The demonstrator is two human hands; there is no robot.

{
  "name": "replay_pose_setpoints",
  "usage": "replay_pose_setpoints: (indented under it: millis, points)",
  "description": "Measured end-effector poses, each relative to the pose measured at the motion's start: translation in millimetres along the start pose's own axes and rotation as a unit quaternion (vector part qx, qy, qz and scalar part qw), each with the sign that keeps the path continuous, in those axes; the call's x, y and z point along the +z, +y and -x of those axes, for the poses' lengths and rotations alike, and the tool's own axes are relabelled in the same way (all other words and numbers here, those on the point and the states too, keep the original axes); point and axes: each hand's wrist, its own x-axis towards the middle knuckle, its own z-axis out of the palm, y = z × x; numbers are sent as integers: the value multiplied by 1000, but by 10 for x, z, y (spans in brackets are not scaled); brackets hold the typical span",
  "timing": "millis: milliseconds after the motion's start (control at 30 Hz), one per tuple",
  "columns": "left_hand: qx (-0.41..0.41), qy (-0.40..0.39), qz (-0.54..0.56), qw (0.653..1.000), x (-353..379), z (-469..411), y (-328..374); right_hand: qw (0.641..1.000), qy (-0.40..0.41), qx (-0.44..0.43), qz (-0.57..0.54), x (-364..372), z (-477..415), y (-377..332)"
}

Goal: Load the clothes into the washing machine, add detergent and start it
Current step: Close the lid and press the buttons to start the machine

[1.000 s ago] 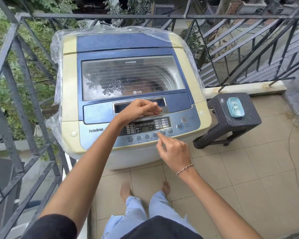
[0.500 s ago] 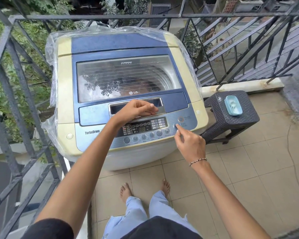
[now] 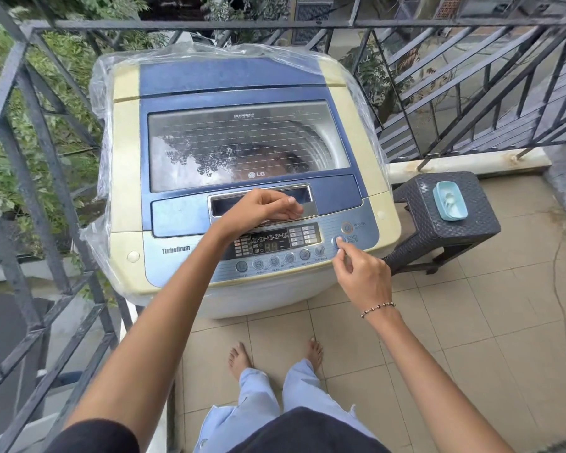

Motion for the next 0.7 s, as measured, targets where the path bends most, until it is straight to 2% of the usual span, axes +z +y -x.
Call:
replay_pose_setpoints:
  millis: [200, 700]
  points:
    - [1, -3, -5, 1000, -14, -9, -3, 1000, 1, 14, -16, -6, -58, -28]
    - [-8, -8, -9, 1000, -5, -11, 9, 999, -18, -11, 42, -59, 25, -39]
